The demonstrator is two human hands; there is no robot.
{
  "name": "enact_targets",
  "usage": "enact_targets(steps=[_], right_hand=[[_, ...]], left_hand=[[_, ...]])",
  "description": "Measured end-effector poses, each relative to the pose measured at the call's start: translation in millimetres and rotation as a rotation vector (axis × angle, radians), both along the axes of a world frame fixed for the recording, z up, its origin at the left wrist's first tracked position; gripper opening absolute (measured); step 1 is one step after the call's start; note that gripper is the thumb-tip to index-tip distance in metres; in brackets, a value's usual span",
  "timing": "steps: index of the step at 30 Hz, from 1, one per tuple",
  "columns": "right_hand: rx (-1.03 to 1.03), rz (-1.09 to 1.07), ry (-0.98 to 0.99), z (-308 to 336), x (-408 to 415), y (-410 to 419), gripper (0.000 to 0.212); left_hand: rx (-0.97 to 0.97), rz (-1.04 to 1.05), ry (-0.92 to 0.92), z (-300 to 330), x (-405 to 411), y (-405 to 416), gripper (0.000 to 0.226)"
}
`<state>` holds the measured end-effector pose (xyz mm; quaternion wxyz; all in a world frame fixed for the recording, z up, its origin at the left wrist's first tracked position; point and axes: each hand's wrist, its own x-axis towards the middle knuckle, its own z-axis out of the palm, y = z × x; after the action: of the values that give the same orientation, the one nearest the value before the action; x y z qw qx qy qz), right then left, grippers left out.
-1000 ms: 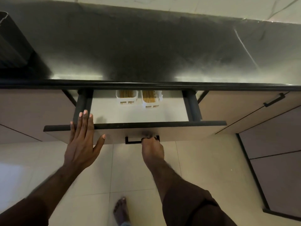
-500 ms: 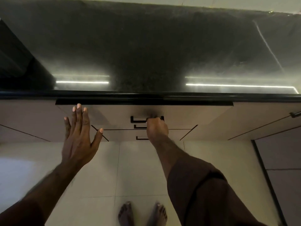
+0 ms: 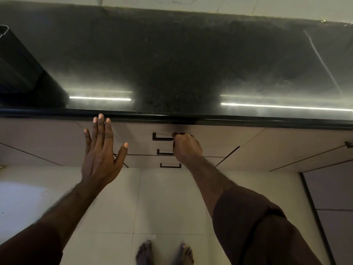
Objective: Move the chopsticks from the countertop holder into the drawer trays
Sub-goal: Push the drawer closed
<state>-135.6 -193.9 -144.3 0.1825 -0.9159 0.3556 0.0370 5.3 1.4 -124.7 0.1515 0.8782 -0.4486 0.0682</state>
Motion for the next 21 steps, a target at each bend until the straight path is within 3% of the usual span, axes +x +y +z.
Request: enact_targets(steps=[5, 13, 17, 21], right_hand=[[0.011, 0.027, -0.030, 2.7, -8.6, -1.8, 0.036], [0.117, 0.043, 0.112, 1.1, -5.8, -3.0, 0.069], [0.104, 0.076, 0.114, 9.7, -8.4, -1.2, 0.068], [0.121, 0.112, 0.080, 31.9, -7.2, 2.0, 0.046]], left_hand=[[-0.018, -0.005, 0.001, 12.6, -4.4, -12.3, 0.079], [-0.036, -0.031, -0.024, 23.4, -4.8, -12.4, 0.079], [-0.044, -0.042, -0.025, 31.3, -3.3, -10.9, 0.078], [-0.045, -0.051, -0.035, 41.2, -5.2, -12.9, 0.078]])
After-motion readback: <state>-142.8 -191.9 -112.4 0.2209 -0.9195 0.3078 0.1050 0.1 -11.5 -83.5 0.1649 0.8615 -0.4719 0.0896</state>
